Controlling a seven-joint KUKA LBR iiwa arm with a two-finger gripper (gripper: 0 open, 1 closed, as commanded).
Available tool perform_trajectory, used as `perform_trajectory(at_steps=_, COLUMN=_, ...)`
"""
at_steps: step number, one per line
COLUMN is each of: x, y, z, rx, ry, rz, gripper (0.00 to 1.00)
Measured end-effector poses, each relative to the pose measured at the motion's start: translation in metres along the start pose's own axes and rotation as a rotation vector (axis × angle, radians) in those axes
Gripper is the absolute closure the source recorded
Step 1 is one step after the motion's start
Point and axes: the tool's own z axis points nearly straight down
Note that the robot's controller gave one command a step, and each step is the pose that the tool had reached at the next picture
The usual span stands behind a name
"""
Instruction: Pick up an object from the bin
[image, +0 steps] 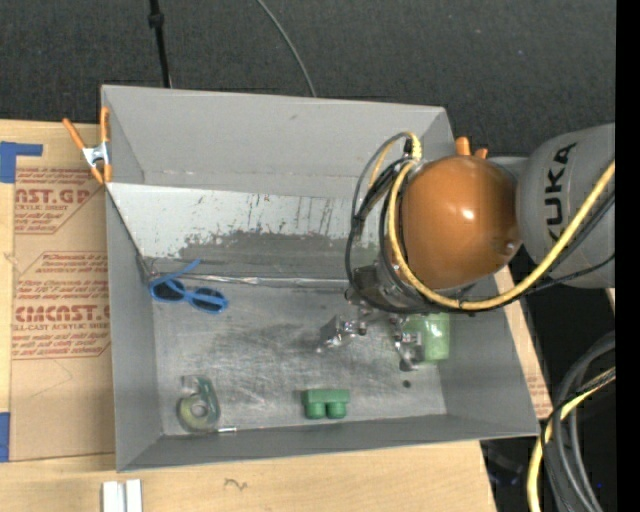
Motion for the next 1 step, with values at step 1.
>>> perform_trajectory(at_steps=1, x=-0.0264, y=0.0308, z=0.0903, rx=-0.007, ry=0.003, rz=0.172, gripper=0.00)
